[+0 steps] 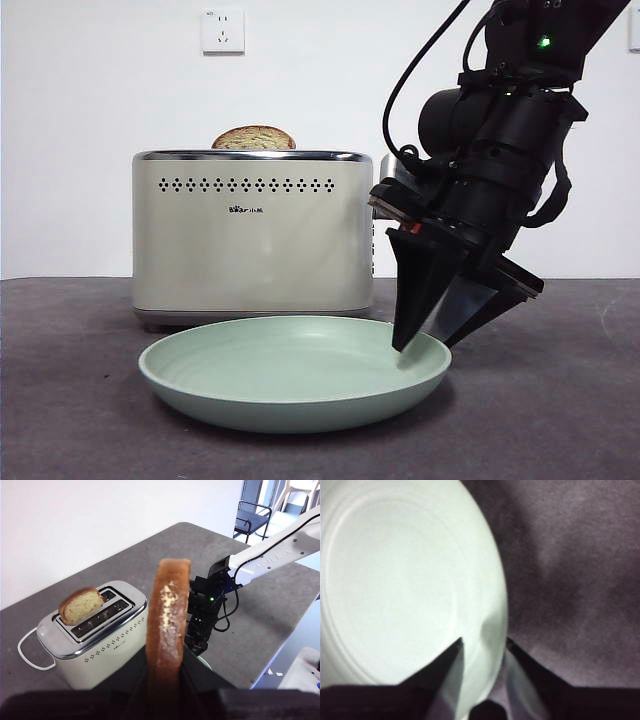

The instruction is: Take the bread from the toaster,put the bread on the plate,put the plate on the table

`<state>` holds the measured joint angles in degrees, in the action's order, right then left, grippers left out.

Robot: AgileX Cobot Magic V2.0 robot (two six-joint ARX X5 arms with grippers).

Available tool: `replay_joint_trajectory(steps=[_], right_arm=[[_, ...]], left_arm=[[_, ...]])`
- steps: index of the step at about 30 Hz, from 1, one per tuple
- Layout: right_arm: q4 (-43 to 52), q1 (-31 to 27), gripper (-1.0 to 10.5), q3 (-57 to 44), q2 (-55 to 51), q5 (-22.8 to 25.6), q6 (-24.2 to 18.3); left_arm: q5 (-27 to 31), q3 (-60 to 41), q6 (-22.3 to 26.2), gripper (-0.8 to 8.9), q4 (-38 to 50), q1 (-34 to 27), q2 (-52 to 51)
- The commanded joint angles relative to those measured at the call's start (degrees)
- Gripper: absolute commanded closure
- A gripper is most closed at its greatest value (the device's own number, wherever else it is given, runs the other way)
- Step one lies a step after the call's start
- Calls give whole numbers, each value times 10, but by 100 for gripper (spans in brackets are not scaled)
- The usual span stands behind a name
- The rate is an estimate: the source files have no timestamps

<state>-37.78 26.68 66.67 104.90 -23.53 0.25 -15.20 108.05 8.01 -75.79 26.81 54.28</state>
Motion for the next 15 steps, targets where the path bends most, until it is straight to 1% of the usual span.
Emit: replay_joint_trajectory(steps=[1, 9, 15], right_arm=[[1, 4, 968, 1, 4, 0, 4], [-9, 5, 962, 1, -5, -2, 24], [-25, 5, 962, 2, -63, -5, 40]], left_arm=[[1, 0, -5, 822, -3, 2, -2], [0, 0, -8, 822, -8, 2, 5], [-3, 0, -7, 822, -10, 2, 46]])
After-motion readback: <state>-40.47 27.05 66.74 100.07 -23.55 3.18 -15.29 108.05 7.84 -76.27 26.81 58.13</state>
